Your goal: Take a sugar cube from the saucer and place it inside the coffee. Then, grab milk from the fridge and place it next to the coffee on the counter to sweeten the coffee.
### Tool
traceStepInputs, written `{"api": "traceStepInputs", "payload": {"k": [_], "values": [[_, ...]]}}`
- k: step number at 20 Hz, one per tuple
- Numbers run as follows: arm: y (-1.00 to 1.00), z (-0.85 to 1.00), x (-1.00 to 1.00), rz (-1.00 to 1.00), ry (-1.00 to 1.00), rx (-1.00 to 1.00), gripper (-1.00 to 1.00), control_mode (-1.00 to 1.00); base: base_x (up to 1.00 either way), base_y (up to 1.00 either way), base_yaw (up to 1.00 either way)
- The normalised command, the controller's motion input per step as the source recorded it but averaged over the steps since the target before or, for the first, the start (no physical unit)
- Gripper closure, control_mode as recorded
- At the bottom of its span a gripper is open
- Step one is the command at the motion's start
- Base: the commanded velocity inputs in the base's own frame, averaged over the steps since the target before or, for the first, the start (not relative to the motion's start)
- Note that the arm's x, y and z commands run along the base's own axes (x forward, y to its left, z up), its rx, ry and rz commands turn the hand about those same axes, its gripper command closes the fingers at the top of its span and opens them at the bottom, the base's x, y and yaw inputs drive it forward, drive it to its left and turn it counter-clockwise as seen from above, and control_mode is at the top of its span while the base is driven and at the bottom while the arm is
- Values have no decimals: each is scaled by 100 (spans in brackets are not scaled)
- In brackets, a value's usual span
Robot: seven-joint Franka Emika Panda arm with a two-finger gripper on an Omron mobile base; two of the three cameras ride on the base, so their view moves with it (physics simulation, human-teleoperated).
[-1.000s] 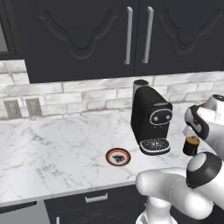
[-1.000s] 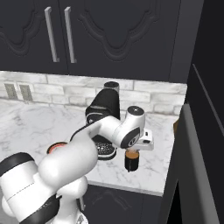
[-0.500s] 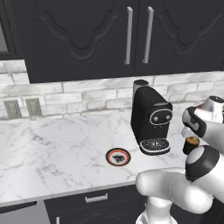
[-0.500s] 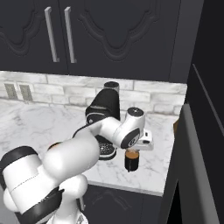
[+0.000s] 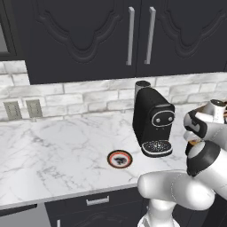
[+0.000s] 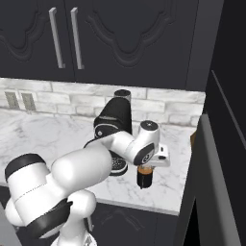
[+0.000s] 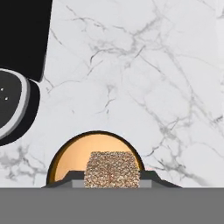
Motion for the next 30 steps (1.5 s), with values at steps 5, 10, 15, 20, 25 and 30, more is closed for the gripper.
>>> {"api": "traceStepInputs", "payload": {"k": [5, 10, 15, 20, 25, 30], "values": [[-4, 2, 0, 0, 1, 1, -100, -100, 0, 0, 0], [3, 29, 5, -5, 0, 0, -100, -100, 0, 0, 0], [16, 53, -11, -9, -1, 0, -100, -100, 0, 0, 0], [58, 54, -69, -12, -10, 0, -100, -100, 0, 0, 0], [97, 61, -84, -12, -21, 0, -100, -100, 0, 0, 0], [100, 63, -41, -5, -24, -9, -100, -100, 0, 0, 0]]}}
